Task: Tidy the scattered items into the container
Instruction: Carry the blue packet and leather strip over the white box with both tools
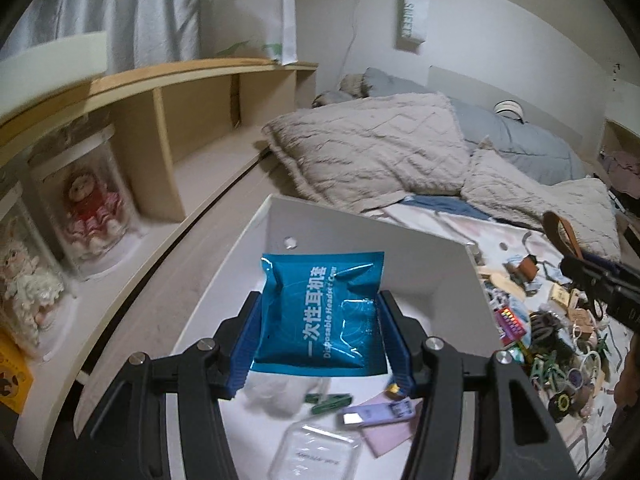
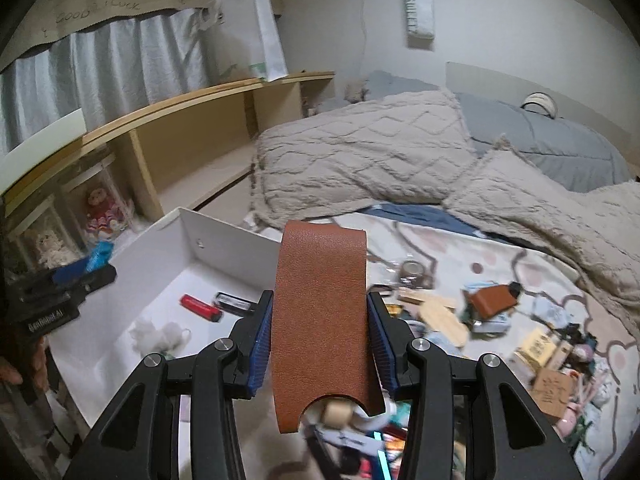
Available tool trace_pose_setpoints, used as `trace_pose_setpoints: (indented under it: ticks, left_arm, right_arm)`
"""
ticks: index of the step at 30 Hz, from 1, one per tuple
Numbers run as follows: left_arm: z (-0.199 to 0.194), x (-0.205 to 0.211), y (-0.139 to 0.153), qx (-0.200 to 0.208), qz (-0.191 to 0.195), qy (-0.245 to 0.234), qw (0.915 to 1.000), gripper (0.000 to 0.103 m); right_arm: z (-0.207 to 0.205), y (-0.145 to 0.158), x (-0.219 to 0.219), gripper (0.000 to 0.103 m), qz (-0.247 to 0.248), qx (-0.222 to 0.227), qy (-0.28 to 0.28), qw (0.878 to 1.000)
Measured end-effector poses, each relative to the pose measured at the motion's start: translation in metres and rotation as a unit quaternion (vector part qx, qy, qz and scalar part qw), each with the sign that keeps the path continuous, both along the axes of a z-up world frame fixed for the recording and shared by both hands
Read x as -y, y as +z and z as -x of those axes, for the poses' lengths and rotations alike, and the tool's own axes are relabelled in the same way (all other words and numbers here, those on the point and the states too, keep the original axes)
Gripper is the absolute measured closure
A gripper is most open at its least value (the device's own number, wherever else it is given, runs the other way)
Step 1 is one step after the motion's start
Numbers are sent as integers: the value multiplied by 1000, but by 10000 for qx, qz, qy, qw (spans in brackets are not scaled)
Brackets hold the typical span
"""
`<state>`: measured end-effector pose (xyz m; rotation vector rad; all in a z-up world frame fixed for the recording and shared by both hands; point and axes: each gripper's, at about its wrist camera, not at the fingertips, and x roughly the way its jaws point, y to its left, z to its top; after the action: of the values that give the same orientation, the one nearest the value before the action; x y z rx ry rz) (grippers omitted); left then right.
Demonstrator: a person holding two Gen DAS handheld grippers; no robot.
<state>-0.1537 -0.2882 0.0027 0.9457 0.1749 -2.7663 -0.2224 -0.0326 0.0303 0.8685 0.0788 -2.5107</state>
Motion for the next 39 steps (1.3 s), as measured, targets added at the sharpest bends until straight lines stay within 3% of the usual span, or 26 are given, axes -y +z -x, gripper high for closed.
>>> trace_pose_setpoints:
  ticks: [11, 21, 32, 39]
  left_arm:
    - [-2, 11, -26, 284, 114, 15, 9995, 47]
    - [3, 10, -32, 293, 144, -24, 9995, 47]
    - [7, 12, -36, 317, 98, -42, 9994, 47]
    - [8, 14, -36, 327, 1, -20, 9995, 47]
  right_arm:
    - [5, -8, 68, 58, -19, 523, 425, 9977]
    - [12, -45, 122, 58, -250, 1040, 627, 9923]
    - [35, -74, 135, 58, -489, 1837, 517, 9804]
    - [33, -73, 140, 58, -542, 1828, 649, 9795]
